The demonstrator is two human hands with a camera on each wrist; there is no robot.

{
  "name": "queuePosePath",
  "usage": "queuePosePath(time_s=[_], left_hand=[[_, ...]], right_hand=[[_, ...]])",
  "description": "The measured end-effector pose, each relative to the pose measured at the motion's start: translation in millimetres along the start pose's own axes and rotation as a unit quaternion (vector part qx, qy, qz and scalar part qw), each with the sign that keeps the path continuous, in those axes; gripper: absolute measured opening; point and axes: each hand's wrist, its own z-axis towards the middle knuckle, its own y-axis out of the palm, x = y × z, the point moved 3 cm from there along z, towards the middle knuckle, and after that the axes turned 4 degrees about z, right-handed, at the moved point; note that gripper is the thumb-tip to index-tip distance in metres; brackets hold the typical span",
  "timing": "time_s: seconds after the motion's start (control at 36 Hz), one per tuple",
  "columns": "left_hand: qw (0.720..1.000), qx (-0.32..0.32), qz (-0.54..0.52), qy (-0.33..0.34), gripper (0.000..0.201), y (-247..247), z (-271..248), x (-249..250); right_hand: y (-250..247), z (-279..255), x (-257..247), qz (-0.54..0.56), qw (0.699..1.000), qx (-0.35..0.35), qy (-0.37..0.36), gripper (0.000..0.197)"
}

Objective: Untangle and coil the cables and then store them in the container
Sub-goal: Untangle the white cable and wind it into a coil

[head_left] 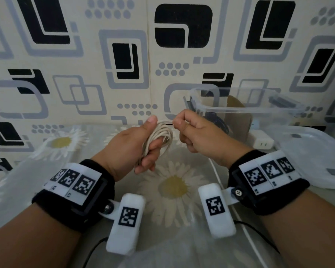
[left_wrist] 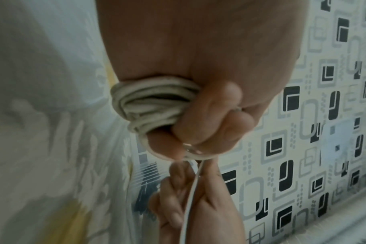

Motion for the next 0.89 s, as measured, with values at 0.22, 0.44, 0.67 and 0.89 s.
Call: queuePosePath(time_s=[0.22, 0.44, 0.67, 0.89], left_hand=[[0.976, -0.051, -0.21, 0.007, 0.06, 1, 4, 3], [0.895, -0.199, -0.398, 0.038, 0.048, 3, 5, 0], [0.898, -0.144, -0.416, 0.028, 0.05, 10, 7, -1], [0.904, -0.079, -0.42, 0.01, 0.038, 8, 9, -3]], right_hand=[[12, -1, 9, 0.023, 1.0, 0.003, -0.003, 0.042], [33, -5, -2, 0.073, 0.995, -0.064, -0.024, 0.065], [33, 1, 3, 0.092, 0.994, -0.002, -0.055, 0.073], [22, -2, -5, -0.039, 0.989, 0.1, -0.101, 0.058]])
